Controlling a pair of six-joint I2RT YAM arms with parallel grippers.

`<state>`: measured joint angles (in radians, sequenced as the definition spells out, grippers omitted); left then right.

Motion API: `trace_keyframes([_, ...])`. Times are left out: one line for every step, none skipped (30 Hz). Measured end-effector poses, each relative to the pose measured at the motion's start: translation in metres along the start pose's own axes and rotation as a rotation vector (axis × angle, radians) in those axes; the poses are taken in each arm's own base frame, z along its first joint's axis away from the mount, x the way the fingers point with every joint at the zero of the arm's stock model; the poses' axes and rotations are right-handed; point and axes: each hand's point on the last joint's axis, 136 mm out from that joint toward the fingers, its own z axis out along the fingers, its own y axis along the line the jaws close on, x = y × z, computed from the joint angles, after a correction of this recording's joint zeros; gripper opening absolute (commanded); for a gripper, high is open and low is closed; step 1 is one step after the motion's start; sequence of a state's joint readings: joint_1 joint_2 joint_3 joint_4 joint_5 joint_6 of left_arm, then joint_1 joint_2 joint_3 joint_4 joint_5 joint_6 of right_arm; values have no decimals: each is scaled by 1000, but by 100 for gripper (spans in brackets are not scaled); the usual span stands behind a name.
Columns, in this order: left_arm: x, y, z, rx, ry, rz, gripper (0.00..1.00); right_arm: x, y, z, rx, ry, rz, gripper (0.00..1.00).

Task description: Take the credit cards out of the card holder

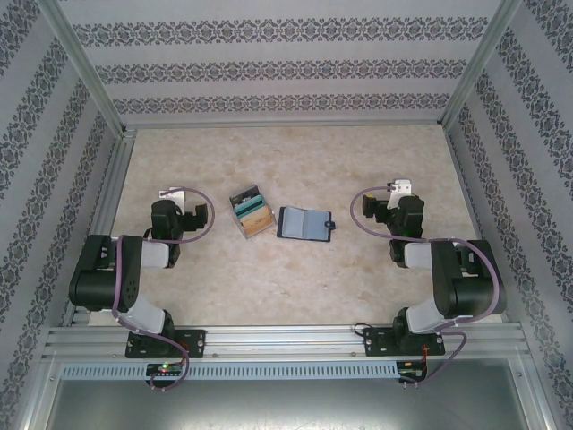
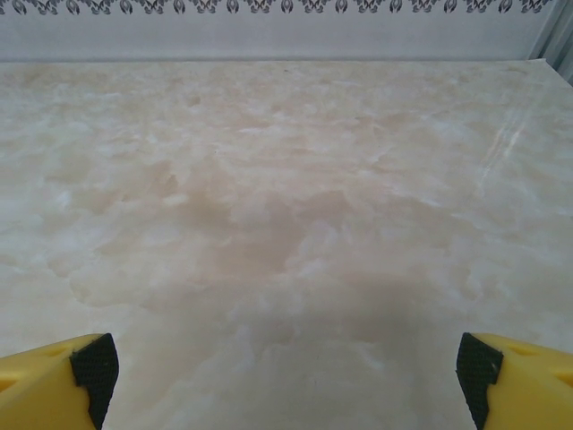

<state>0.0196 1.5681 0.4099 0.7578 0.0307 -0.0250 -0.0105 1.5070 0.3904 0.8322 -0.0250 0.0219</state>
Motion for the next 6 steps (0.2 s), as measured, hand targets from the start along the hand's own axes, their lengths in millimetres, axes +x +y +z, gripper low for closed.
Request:
trace_keyframes([0,0,0,0,0,0,99,-1,0,0,0,-2,0,98])
trace_keyframes([0,0,0,1,0,0,99,-1,0,0,0,-3,0,98])
trace_keyframes([0,-1,0,3,0,0,99,-1,0,0,0,-4,0,98])
trace_keyframes([0,-1,0,4,0,0,99,-1,0,0,0,-4,0,98])
trace_keyframes([0,-1,0,4,0,0,99,-1,0,0,0,-4,0,98])
trace_keyframes([0,-1,0,4,0,0,99,-2,0,0,0,-6,0,98])
